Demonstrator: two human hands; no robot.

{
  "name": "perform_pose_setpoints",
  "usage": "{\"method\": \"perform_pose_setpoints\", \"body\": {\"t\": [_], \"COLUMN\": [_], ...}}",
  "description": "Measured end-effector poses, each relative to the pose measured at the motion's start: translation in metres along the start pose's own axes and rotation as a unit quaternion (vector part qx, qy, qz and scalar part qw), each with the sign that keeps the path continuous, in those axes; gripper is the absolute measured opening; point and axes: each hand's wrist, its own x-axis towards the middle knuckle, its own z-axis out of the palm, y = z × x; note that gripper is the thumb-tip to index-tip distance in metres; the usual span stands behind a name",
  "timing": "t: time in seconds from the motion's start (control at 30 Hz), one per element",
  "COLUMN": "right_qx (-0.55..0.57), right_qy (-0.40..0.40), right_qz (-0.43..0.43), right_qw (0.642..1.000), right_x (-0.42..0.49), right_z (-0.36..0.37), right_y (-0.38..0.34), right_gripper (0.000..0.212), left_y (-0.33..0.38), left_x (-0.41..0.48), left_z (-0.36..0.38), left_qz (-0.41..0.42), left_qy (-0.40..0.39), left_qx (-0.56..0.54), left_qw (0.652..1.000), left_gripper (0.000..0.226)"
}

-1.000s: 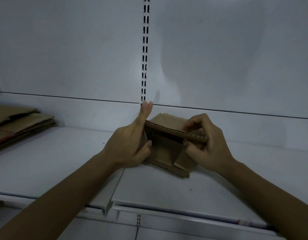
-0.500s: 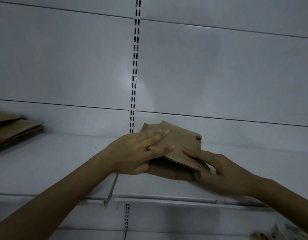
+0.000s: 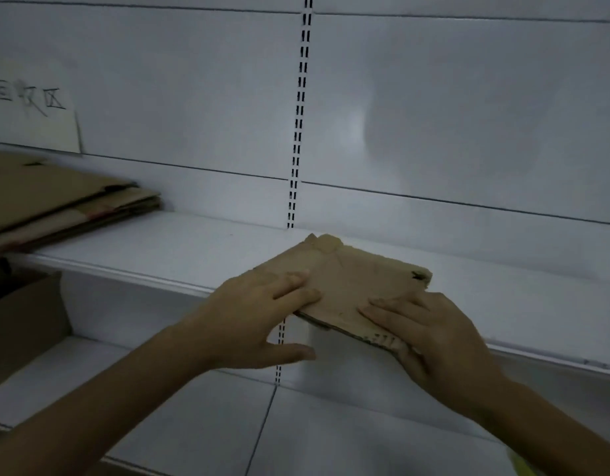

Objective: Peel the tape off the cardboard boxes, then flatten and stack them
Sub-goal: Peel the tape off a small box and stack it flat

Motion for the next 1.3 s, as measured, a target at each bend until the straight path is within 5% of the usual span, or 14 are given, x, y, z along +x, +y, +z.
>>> {"method": "perform_pose_setpoints", "body": {"t": [0.17,0.27,0.37,0.5,0.63,0.7,0.83,0.9,1.03,1.13,1.3], "right_qx": [0.043,0.071,0.152,0.295,0.471,0.576,0.766,0.792,0.761,0.729,0.729], "right_qy": [0.114,0.191,0.247,0.184,0.119,0.078,-0.056,-0.089,-0.037,0.005,-0.014], "right_qz": [-0.077,-0.041,0.017,0.097,0.197,0.248,0.223,0.219,0.245,0.261,0.255], "right_qw": [0.990,0.978,0.957,0.933,0.852,0.775,0.601,0.563,0.600,0.633,0.635], "right_x": [-0.010,0.001,0.016,0.024,0.043,0.057,0.094,0.119,0.183,0.229,0.294], "right_z": [0.004,0.000,-0.004,0.010,0.012,0.013,0.015,0.017,0.023,0.034,0.051], "right_y": [-0.046,-0.062,-0.082,-0.123,-0.149,-0.152,-0.161,-0.177,-0.222,-0.262,-0.316], "right_gripper": [0.036,0.058,0.069,0.078,0.089,0.093,0.077,0.056,0.030,0.015,0.045], "left_y": [0.035,0.047,0.053,0.061,0.075,0.075,0.055,0.037,-0.013,-0.055,-0.133], "left_x": [-0.029,-0.053,-0.072,-0.101,-0.133,-0.147,-0.170,-0.185,-0.218,-0.242,-0.271], "left_z": [-0.018,-0.048,-0.085,-0.117,-0.128,-0.131,-0.146,-0.156,-0.186,-0.220,-0.254], "left_qz": [-0.100,-0.217,-0.386,-0.479,-0.498,-0.504,-0.511,-0.508,-0.499,-0.498,-0.513], "left_qy": [0.125,0.159,0.272,0.323,0.295,0.282,0.248,0.246,0.254,0.226,0.269], "left_qx": [-0.022,-0.056,-0.104,-0.249,-0.334,-0.361,-0.411,-0.446,-0.510,-0.479,-0.379], "left_qw": [0.987,0.962,0.875,0.777,0.744,0.732,0.713,0.694,0.653,0.687,0.721], "left_gripper": [0.029,0.031,0.014,0.019,0.022,0.021,0.023,0.025,0.035,0.044,0.018]}}
